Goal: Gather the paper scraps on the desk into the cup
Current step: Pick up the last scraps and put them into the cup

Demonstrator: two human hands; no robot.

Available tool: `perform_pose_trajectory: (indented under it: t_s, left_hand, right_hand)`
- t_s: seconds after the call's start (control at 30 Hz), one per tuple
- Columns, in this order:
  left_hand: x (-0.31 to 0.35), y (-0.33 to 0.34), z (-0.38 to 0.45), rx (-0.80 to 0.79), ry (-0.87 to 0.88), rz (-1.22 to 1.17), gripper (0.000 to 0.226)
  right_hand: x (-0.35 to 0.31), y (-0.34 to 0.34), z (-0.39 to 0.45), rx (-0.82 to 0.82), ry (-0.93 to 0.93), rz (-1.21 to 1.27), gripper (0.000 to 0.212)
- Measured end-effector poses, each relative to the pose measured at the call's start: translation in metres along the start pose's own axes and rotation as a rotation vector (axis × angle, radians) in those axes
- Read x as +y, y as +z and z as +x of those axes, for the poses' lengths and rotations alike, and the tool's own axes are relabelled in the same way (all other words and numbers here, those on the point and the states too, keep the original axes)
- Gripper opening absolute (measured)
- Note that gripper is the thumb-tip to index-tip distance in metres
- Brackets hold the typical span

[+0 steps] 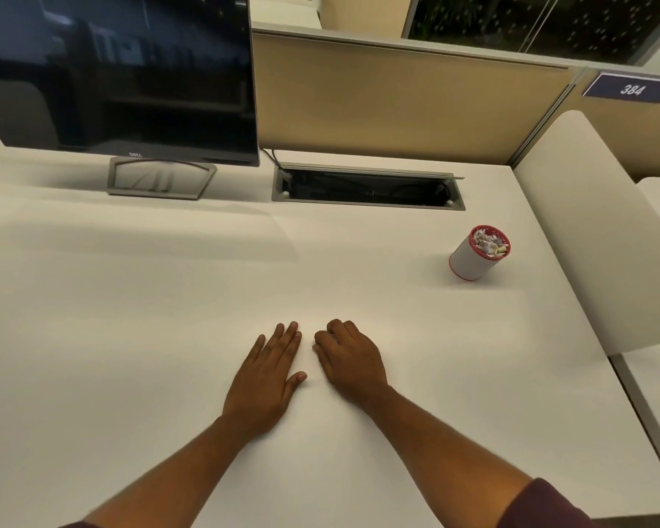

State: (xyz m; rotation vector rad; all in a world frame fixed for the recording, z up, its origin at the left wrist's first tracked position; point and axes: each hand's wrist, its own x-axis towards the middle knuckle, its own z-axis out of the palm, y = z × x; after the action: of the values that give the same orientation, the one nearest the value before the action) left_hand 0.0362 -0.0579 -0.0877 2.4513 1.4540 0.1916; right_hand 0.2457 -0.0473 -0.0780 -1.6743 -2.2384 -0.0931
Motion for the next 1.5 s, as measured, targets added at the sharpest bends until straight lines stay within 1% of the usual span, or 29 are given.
perform_pose_trajectory:
  t_s: [0.17,0.33,0.57,0.63,0.7,0.77,0.8,0.83,0.87,0.93,1.0,1.03,1.1,1.2,1.27,1.33,1.4,1.5]
  left_hand:
    - [0.0,0.0,-0.001,0.01,-0.008,-0.034,0.062]
    - [0.002,-0.001,-0.002,0.009,-0.028,-0.034,0.063]
    - [0.004,-0.001,-0.003,0.018,-0.034,-0.019,0.064]
    - [0.005,-0.001,-0.003,0.017,-0.039,-0.008,0.064]
    - [0.01,-0.001,-0.001,0.018,-0.05,-0.011,0.064]
    - [0.018,-0.003,0.002,0.027,-0.069,-0.022,0.061]
    - [0.023,-0.005,0.005,0.04,-0.083,-0.039,0.059]
    - [0.028,-0.008,0.008,0.057,-0.097,-0.061,0.055]
    - [0.033,-0.012,0.012,0.076,-0.101,-0.082,0.052]
    - [0.043,-0.02,0.021,0.103,-0.094,-0.105,0.046]
    - [0.053,-0.024,0.028,0.09,-0.085,-0.136,0.043]
    - [0.058,-0.025,0.031,0.075,-0.084,-0.168,0.042]
    - [0.064,-0.024,0.034,0.067,-0.101,-0.233,0.035]
    - [0.068,-0.023,0.039,0.076,-0.125,-0.275,0.02]
    - [0.069,-0.023,0.042,0.067,-0.117,-0.258,0.011]
    - [0.073,-0.023,0.043,0.056,-0.127,-0.246,0.009]
    - [0.077,-0.023,0.04,0.064,-0.138,-0.236,0.009]
    - [0.083,-0.022,0.036,0.066,-0.115,-0.207,0.008]
  right_hand:
    - [0.021,-0.008,0.004,0.005,-0.01,-0.077,0.029]
    - [0.049,-0.019,0.005,-0.034,0.03,-0.124,0.031]
    - [0.045,-0.025,0.008,-0.077,0.07,-0.107,0.035]
    - [0.04,-0.026,0.003,-0.075,0.041,-0.087,0.035]
    - [0.032,-0.026,-0.004,-0.084,-0.049,-0.046,0.035]
    - [0.026,-0.027,-0.01,-0.133,-0.144,0.007,0.036]
    - [0.024,-0.029,-0.012,-0.175,-0.149,0.045,0.037]
    - [0.023,-0.031,-0.013,-0.205,-0.098,0.094,0.037]
    - [0.023,-0.033,-0.015,-0.203,0.025,0.156,0.038]
    - [0.028,-0.036,-0.018,-0.149,0.398,0.361,0.043]
    - [0.038,-0.041,-0.022,-0.023,0.692,0.544,0.05]
    - [0.045,-0.044,-0.024,0.024,0.787,0.591,0.053]
    - [0.057,-0.051,-0.026,0.065,0.935,0.679,0.055]
    - [0.069,-0.055,-0.028,0.096,1.144,0.813,0.049]
    - [0.073,-0.057,-0.029,0.122,1.24,0.891,0.046]
    - [0.074,-0.057,-0.031,0.124,1.278,0.925,0.045]
    - [0.074,-0.057,-0.034,0.105,1.269,0.926,0.046]
    - [0.07,-0.057,-0.037,0.072,1.195,0.871,0.046]
